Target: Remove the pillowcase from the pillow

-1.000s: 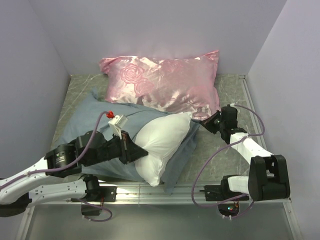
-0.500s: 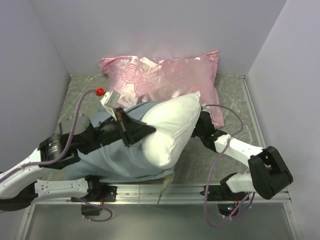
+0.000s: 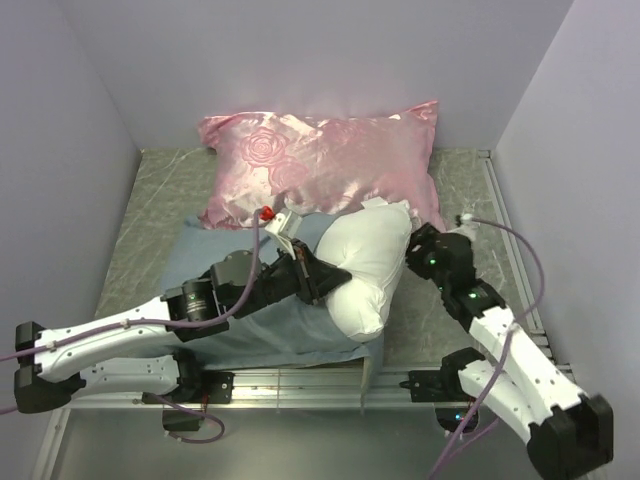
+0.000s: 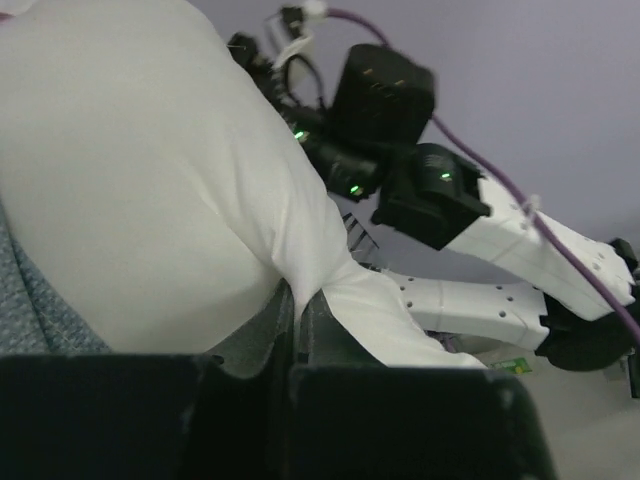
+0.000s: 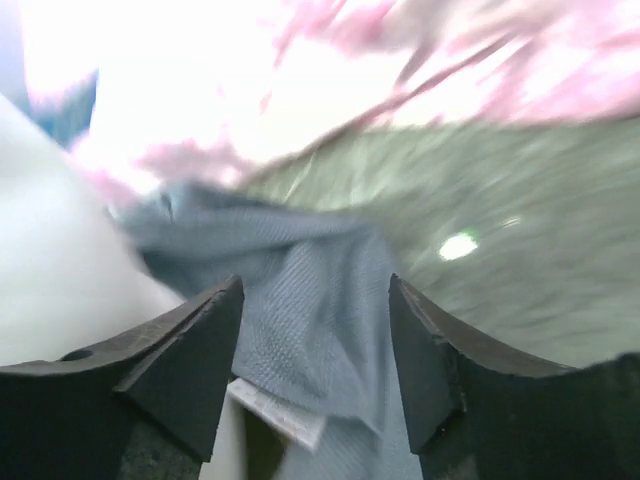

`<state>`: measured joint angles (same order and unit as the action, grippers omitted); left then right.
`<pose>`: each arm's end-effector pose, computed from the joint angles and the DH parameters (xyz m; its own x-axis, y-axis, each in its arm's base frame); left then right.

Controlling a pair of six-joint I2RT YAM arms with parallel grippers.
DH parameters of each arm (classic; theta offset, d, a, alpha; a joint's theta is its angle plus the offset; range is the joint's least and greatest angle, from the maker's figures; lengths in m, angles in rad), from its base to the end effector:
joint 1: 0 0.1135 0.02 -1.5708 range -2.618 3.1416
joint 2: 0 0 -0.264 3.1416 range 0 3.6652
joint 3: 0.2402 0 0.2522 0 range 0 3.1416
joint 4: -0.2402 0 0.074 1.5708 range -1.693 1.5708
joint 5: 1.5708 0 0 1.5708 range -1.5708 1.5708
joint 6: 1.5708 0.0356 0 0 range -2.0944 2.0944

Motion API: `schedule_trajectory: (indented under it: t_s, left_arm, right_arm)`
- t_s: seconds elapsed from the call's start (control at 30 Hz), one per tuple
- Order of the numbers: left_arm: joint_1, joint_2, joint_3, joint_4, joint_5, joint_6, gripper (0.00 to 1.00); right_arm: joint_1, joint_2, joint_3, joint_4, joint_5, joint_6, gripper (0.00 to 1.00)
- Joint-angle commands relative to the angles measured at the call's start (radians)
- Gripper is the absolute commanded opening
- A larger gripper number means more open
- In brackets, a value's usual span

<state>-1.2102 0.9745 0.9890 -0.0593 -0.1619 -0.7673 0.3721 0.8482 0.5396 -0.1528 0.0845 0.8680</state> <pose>0.0847 -0.2083 0.3906 -0.6130 -0.3162 -0.7241 0.6128 0.3882 -0.6883 0.1828 0.0681 0.2455 -0.4908 0.6246 -0.6074 0.1278 0.7412 0.6590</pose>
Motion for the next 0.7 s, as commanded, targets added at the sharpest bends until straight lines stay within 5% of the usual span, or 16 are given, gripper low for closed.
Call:
schedule_trajectory:
  t_s: [0.0, 0.47, 0.63, 0.67]
  left_arm:
    - [0.015, 0.001, -0.061, 0.163, -0.073, -0.049, 0.00]
    - [0.038, 0.326, -0.082, 0.341, 0.018, -0.142, 0.01]
    - [0.035, 0.443, -0.038, 0.368, 0.076, -0.171, 0.19]
    - [0.035, 0.449, -0.035, 0.369, 0.088, -0.173, 0.30]
  right_arm:
    - [-0.146, -0.095, 0.034, -0.158, 0.002, -0.043, 0.68]
    - [-0.211, -0.417, -0.030, -0.246, -0.348, -0.047, 0.83]
    - [-0.210, -0.442, -0.099, -0.240, -0.437, -0.038, 0.84]
    - [-0.211, -0.455, -0.131, -0.232, -0.443, -0.041, 0.84]
